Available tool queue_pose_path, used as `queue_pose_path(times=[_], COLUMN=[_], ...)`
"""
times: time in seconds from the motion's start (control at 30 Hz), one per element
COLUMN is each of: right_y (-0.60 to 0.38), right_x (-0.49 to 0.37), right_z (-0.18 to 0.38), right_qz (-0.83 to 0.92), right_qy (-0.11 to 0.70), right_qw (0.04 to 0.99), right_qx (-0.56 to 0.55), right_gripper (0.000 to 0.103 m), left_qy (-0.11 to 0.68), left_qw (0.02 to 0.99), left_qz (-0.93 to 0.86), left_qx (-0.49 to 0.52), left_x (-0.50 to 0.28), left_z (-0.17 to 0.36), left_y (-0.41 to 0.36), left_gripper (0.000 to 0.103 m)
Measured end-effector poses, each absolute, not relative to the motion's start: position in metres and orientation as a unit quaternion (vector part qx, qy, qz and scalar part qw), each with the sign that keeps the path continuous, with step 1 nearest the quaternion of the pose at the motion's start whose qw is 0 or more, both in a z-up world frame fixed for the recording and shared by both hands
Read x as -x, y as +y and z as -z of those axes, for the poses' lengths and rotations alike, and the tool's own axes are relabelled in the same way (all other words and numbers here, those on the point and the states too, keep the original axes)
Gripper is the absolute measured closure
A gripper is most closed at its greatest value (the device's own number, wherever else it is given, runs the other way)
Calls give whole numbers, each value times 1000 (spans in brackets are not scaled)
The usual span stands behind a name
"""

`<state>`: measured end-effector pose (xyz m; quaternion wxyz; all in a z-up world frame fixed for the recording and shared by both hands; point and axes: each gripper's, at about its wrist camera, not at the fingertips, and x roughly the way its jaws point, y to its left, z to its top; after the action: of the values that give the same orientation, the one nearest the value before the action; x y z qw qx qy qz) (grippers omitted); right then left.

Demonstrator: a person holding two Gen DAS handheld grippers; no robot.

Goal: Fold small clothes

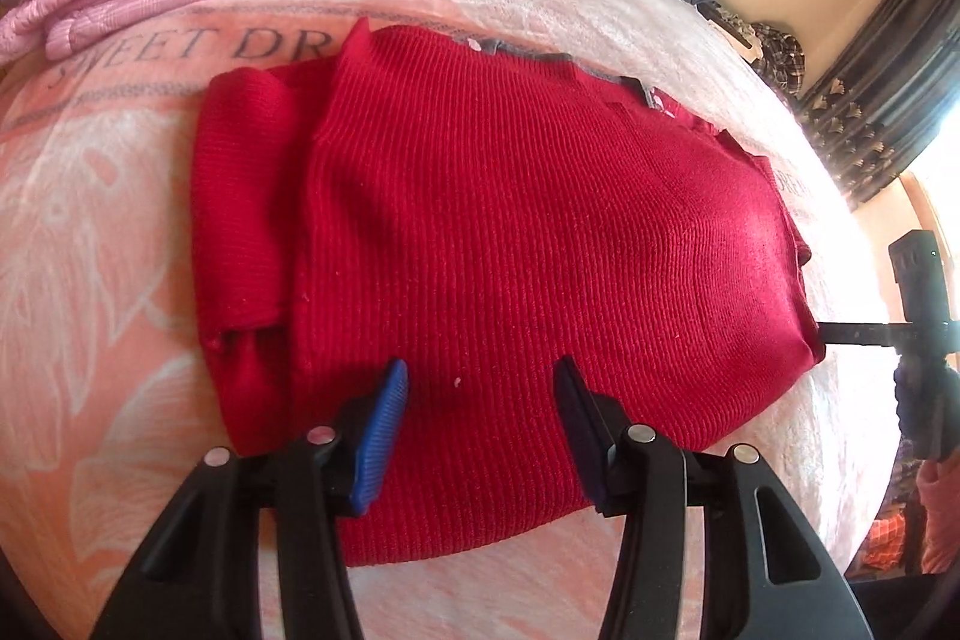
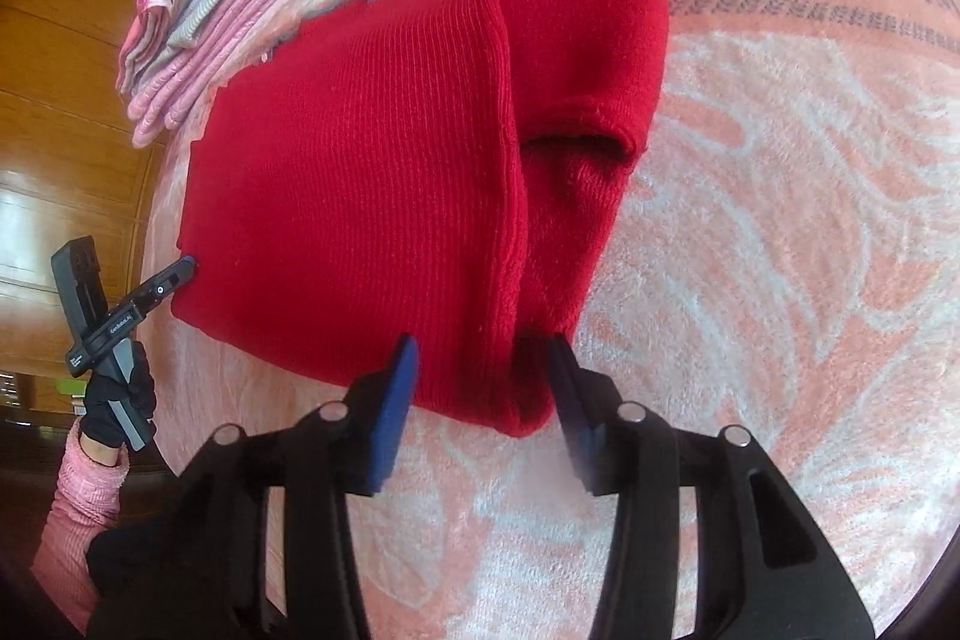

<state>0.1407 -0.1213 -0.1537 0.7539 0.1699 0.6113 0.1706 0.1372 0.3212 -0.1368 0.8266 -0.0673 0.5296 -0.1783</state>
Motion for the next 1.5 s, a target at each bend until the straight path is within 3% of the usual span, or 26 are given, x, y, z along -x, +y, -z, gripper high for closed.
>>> queue_pose_path(times=[0.07, 0.13, 0.27, 0.7, 0.8, 0.87, 0.97, 1.5], right_y=[-130, -141, -153, -151, -145, -141, -145, -139], right_x=[-149, -160, -186, -228, -235, -236, -232, -229], right_z=[145, 144, 158, 182, 184, 183, 186, 184], right_qz=[-163, -160, -156, -209, -204, -193, -194, -177], right_qy=[600, 592, 596, 574, 574, 575, 570, 565], right_qw=[762, 762, 754, 745, 750, 759, 761, 767], right_qx=[-183, -206, -229, -267, -258, -237, -243, -247], right_gripper=[56, 55, 48, 49, 56, 71, 79, 82], left_qy=[523, 514, 496, 510, 509, 510, 510, 509], left_qw=[833, 840, 852, 845, 846, 847, 846, 846], left_qz=[167, 150, 136, 120, 124, 126, 129, 140], left_qx=[71, 84, 96, 102, 94, 88, 86, 71], left_x=[-143, -150, -162, -182, -183, -183, -183, -182], left_z=[128, 121, 112, 141, 143, 143, 144, 147], left_y=[321, 324, 329, 335, 334, 333, 334, 331], left_gripper=[45, 32, 32, 32, 32, 32, 32, 30])
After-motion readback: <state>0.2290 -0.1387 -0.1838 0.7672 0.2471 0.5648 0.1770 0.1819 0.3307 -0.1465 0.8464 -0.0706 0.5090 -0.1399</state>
